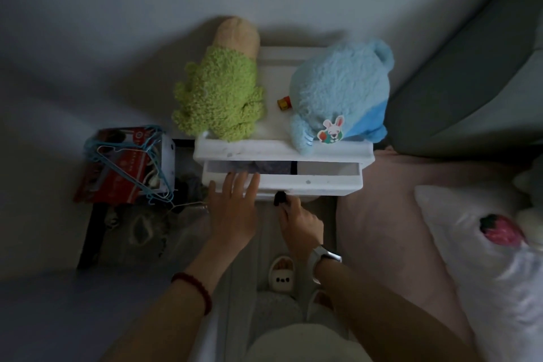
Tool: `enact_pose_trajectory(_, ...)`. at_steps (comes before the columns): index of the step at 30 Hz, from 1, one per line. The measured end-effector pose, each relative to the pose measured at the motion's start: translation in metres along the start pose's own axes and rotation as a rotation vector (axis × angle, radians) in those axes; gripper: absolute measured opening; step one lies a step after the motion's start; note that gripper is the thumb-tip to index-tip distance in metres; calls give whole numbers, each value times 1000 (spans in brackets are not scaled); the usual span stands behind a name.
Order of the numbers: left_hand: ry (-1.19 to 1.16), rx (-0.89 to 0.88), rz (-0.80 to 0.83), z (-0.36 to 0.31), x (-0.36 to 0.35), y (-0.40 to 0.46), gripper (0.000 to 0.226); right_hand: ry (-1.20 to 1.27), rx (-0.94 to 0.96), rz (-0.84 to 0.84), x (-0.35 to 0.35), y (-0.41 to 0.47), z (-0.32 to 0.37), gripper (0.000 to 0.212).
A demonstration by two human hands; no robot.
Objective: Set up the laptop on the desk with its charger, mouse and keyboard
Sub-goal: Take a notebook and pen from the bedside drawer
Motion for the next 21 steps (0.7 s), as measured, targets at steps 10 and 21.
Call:
enact_pose_trajectory(10,-197,-18,-6,5,10,3,27,-211,525,-126,78,-24,54,27)
enact_pose_trajectory(21,-320,-48,76,-11,-4,-71,33,-300,304,342,49,-51,13,25)
Point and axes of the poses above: each hand's wrist, its own y-axis towards the middle knuckle, its own x-axis out of the back of the hand, z = x × y, the point moved 9 cm from there along y, towards the middle knuckle, and after that the axes turned 15 degrees about y, right-handed, at the moved point
